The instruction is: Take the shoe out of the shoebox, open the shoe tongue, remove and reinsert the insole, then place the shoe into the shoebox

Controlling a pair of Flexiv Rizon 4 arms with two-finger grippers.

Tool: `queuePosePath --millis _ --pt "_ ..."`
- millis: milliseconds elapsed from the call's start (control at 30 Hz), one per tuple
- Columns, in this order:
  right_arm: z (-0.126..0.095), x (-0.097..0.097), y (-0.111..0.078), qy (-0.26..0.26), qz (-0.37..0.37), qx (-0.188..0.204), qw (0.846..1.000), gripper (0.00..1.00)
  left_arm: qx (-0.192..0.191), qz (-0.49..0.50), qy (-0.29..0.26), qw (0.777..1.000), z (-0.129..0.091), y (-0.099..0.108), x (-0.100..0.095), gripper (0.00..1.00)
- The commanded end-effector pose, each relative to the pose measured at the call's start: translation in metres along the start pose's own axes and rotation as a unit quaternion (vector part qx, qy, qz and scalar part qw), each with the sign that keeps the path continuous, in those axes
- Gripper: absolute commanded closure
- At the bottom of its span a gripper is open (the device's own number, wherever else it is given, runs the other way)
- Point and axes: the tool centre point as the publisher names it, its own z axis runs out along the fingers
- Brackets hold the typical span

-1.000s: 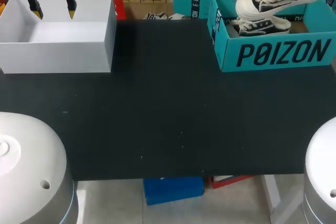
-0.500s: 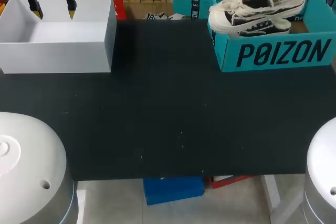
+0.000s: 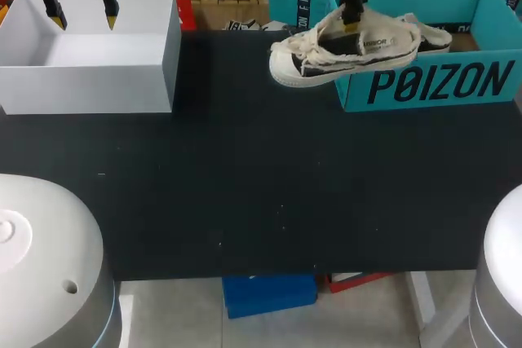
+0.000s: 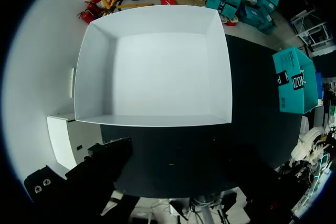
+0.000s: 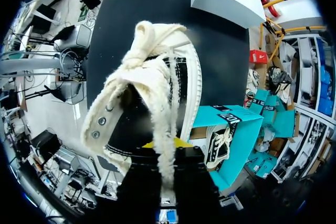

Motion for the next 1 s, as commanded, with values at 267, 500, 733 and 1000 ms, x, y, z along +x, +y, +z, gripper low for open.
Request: queuePosePath --millis 267,500,733,1000 --pt "0.028 0.014 0.063 0.022 0.022 -0.008 0.999 1.0 0.0 0.0 0.0 1.0 0.0 0.0 0.0 0.0" --pt "0.065 0.029 0.091 0.047 0.037 -0.018 0.998 1.0 0.0 0.0 0.0 1.0 0.0 0.0 0.0 0.0" --pt "0.1 0.049 0.112 0.078 0.041 -0.028 0.996 1.0 0.0 0.0 0.0 1.0 0.0 0.0 0.0 0.0" --pt "0.134 0.064 0.128 0.107 0.043 -0.049 0.992 1.0 0.0 0.0 0.0 1.0 0.0 0.0 0.0 0.0"
